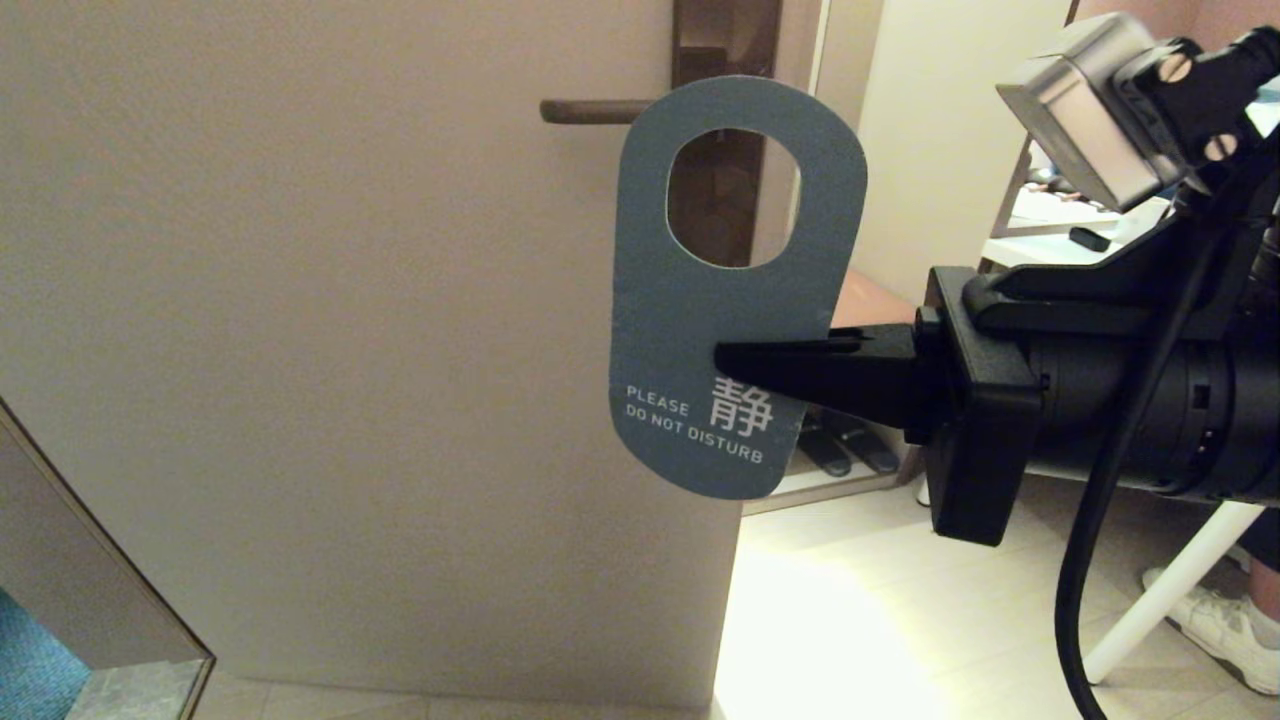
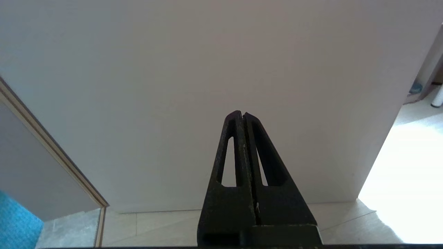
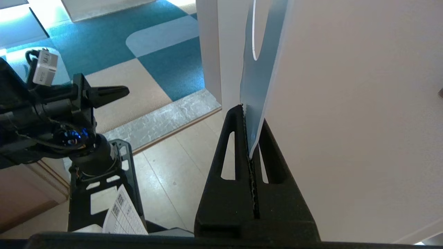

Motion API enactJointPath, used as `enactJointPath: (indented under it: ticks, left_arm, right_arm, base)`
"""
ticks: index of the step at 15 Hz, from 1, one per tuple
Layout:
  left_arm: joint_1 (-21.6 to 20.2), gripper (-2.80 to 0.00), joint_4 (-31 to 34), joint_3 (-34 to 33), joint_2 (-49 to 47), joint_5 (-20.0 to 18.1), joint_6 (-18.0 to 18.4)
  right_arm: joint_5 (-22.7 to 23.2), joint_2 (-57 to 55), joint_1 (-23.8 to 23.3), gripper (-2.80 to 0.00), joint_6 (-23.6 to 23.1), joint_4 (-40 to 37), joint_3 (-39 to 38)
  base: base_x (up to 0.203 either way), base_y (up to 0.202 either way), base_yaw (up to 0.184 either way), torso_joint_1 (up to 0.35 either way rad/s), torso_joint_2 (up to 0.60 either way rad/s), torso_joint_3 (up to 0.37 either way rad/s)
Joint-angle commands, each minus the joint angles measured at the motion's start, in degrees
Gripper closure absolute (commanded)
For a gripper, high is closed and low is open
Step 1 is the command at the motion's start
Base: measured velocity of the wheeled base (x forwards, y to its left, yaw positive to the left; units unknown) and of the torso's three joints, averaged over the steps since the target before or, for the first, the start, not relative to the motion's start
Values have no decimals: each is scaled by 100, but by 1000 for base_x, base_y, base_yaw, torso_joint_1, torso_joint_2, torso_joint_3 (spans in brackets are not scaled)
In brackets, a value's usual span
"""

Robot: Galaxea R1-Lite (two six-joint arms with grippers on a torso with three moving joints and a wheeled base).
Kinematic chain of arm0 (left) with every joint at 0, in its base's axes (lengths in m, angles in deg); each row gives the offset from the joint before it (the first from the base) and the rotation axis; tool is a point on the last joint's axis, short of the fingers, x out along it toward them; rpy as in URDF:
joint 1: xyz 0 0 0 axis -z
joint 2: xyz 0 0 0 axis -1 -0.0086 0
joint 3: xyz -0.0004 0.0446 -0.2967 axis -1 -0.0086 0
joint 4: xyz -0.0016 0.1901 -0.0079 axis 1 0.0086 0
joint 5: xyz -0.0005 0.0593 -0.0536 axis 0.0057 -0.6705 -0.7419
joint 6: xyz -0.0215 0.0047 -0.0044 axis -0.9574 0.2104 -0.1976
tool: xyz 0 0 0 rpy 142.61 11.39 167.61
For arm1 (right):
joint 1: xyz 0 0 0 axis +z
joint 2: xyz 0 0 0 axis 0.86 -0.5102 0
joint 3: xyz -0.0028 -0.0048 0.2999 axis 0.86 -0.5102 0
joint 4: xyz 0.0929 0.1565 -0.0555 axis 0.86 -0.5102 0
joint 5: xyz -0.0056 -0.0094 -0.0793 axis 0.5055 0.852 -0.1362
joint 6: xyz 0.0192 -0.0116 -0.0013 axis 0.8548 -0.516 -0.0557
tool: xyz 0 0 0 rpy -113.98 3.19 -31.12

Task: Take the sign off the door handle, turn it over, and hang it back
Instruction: Hand it to the other hand

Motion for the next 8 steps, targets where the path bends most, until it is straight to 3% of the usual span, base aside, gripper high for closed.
enactJointPath:
  ticks: [1,8]
  left_arm:
    - [-1,0,-9,0,-2,-21,3]
    - [-1,0,3,258,-4,-133,127]
  right_arm:
    - [14,-101,2,0,-2,29,5]
    - [65,-146,2,0,-98,40,32]
  base:
    - [0,0,0,0,0,0]
    - [0,0,0,0,0,0]
